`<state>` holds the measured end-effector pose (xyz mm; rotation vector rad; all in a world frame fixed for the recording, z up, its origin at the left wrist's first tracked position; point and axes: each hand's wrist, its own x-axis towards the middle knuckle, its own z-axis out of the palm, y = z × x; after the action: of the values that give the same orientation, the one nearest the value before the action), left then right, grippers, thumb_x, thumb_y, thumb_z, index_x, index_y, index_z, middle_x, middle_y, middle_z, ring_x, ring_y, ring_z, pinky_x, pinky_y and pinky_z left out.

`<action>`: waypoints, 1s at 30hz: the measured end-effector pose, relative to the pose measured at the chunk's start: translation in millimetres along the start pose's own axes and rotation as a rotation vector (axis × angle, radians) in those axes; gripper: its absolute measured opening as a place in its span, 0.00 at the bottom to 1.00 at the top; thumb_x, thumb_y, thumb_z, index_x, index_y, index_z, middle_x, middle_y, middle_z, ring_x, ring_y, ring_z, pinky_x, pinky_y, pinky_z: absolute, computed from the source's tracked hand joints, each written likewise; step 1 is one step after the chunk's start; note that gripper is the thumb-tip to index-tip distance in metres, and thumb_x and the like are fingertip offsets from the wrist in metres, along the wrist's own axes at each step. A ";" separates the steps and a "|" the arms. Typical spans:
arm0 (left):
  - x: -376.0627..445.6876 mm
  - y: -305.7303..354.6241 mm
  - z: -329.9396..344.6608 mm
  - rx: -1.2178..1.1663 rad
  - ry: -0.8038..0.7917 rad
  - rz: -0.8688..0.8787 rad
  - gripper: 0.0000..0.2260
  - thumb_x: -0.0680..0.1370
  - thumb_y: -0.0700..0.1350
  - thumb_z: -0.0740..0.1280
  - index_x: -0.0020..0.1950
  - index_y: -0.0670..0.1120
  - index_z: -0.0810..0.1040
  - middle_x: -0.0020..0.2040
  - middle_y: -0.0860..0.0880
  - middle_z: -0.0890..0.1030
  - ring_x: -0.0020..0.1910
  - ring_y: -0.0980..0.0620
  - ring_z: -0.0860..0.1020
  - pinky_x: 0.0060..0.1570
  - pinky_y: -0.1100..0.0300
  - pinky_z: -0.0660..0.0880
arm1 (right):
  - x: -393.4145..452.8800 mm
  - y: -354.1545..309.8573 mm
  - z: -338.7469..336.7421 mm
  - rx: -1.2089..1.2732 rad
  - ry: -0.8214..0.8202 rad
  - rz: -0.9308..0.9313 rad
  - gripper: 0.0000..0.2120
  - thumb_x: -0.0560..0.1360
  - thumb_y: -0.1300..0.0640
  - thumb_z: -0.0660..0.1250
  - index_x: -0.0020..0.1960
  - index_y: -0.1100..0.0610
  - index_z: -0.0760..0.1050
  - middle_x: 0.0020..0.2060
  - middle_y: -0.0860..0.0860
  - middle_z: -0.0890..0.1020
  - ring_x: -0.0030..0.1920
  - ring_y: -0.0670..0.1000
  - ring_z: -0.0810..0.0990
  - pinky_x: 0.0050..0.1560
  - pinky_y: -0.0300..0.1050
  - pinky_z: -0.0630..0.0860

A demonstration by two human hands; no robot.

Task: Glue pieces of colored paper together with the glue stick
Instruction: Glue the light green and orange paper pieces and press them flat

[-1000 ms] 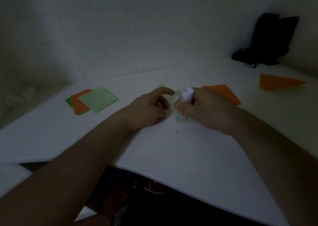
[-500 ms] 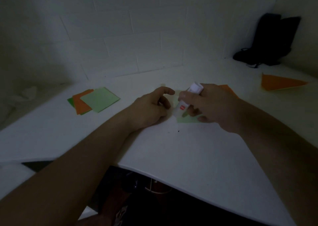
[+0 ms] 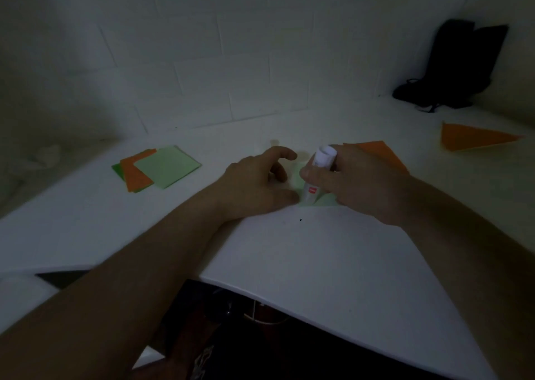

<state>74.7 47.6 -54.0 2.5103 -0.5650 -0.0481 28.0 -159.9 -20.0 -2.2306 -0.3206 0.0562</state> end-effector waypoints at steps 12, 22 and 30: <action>2.5 2.1 -1.5 -0.002 -0.042 -0.019 0.29 0.71 0.59 0.75 0.67 0.70 0.65 0.52 0.63 0.76 0.47 0.61 0.75 0.61 0.47 0.75 | 0.1 3.6 -2.7 -0.080 -0.006 -0.052 0.10 0.80 0.51 0.68 0.42 0.54 0.77 0.41 0.57 0.82 0.37 0.55 0.78 0.40 0.48 0.71; 4.9 7.5 -1.0 0.027 -0.046 -0.048 0.30 0.66 0.64 0.67 0.68 0.70 0.66 0.52 0.62 0.78 0.47 0.59 0.76 0.63 0.48 0.72 | 0.6 4.6 -3.4 -0.100 -0.004 -0.049 0.11 0.79 0.49 0.67 0.40 0.53 0.77 0.39 0.53 0.82 0.35 0.47 0.78 0.38 0.42 0.72; 4.3 3.3 0.7 0.036 -0.019 -0.019 0.28 0.71 0.62 0.72 0.67 0.71 0.64 0.52 0.62 0.77 0.47 0.61 0.75 0.62 0.47 0.73 | -0.7 5.8 -5.0 -0.145 0.010 -0.051 0.10 0.79 0.51 0.67 0.41 0.53 0.77 0.40 0.53 0.83 0.37 0.46 0.79 0.39 0.40 0.74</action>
<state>77.2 43.0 -52.4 2.5533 -0.5539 -0.0693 29.3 -167.3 -21.4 -2.3639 -0.3871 -0.0060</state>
